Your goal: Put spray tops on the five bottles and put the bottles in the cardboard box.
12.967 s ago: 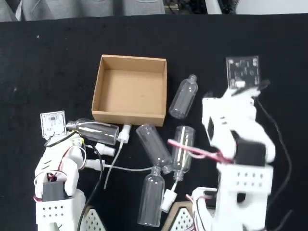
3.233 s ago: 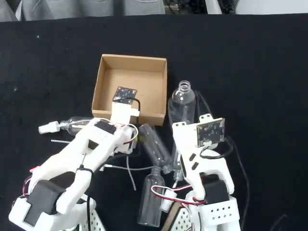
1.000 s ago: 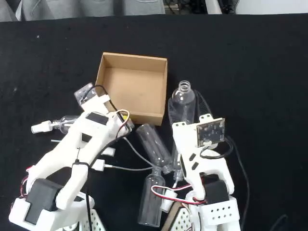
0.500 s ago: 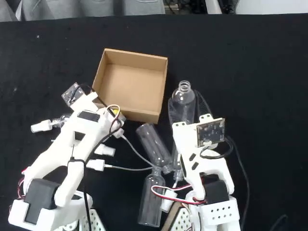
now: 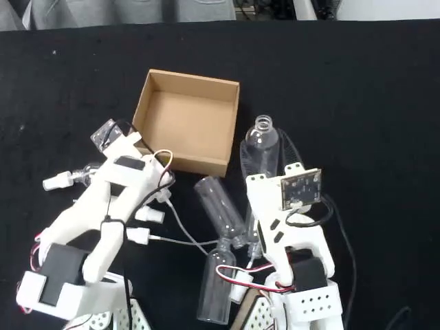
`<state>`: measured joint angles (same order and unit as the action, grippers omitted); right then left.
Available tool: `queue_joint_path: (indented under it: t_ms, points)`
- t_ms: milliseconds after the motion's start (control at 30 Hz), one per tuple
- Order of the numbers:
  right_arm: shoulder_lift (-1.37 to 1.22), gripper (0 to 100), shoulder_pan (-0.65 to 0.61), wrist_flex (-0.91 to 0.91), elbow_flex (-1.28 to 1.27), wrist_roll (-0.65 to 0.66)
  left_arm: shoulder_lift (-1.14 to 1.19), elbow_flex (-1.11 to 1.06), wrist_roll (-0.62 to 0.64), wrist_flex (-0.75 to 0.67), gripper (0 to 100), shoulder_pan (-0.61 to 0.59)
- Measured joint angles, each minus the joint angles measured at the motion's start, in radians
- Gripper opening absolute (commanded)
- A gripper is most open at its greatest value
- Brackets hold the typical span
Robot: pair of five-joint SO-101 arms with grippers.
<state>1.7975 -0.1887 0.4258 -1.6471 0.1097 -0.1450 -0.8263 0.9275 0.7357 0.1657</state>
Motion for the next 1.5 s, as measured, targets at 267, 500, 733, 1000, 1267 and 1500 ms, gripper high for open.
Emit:
queue_joint_path:
  t_ms: [267,500,733,1000,1267,1500]
  points:
    - [0.0,6.8,0.0,0.0,0.0,0.0,0.037,0.034,-0.002,-0.002,4,0.002]
    - [0.0,6.8,0.0,0.0,0.0,0.0,0.038,0.037,-0.002,-0.002,3,0.002]
    - [0.0,6.7,0.0,0.0,0.0,0.0,-0.02,0.018,0.0,0.035,3,0.002]
    - [0.0,6.5,0.0,0.0,0.0,0.0,-0.212,-0.072,-0.006,0.078,3,0.002]
    - [0.0,6.4,0.0,0.0,0.0,0.0,-0.48,-0.184,-0.006,0.078,3,-0.003]
    - [0.0,6.4,0.0,0.0,0.0,0.0,-0.69,-0.259,-0.002,0.078,3,-0.052]
